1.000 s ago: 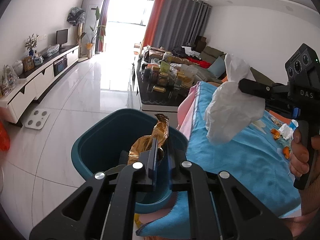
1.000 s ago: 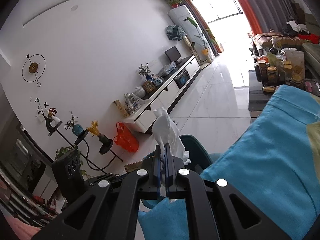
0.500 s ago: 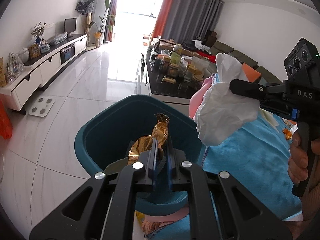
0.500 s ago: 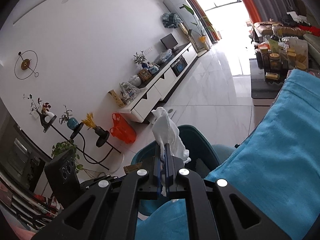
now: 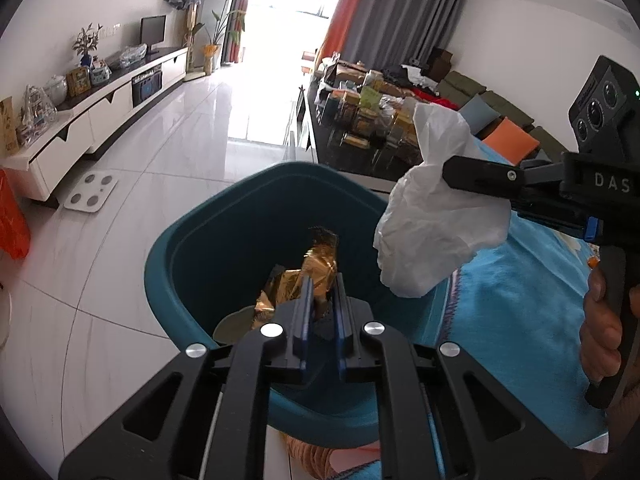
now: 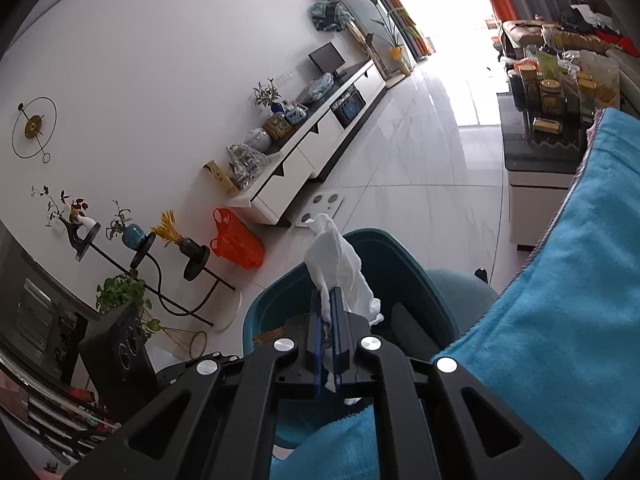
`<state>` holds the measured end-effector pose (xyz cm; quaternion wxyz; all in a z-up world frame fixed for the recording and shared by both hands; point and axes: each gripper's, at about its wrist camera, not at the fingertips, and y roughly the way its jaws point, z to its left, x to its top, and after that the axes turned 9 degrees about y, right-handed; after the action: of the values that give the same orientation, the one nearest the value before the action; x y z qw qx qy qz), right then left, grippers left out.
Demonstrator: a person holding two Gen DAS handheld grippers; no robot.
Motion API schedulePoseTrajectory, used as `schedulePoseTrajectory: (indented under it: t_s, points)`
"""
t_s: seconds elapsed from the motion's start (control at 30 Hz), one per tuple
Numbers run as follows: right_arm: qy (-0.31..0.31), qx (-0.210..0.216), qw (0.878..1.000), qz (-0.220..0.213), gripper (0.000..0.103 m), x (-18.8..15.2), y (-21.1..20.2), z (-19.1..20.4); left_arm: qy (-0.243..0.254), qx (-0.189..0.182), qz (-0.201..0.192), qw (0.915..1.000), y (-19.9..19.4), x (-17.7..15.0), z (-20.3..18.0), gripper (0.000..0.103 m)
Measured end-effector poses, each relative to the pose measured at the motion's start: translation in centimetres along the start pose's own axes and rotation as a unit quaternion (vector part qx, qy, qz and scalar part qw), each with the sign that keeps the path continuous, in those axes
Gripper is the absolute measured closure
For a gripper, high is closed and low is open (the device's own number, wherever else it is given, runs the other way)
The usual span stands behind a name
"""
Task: Collect trash
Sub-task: 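Carry the wrapper and tissue to the teal bin and release both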
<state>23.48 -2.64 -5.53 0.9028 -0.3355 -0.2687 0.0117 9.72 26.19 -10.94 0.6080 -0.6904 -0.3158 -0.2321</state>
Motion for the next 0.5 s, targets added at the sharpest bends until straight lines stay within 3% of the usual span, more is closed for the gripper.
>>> schedulePoseTrajectory:
  t_s: [0.3,0.37,0.5]
  points:
    - [0.009,-0.012,1.000,0.019,0.094,-0.1,1.6,-0.1,-0.016,0.011,0.012,0.9997,1.4,0.1,0.5,0.086]
    - [0.013,-0.015,1.000,0.018,0.087,0.0,1.7,-0.1,-0.021,0.012,0.008,0.9997,1.3,0.2,0.5,0.084]
    - [0.011,-0.018,1.000,0.013,0.087,-0.1,1.2,-0.2,-0.025,0.016,-0.004,0.9996,0.4,0.2,0.8,0.077]
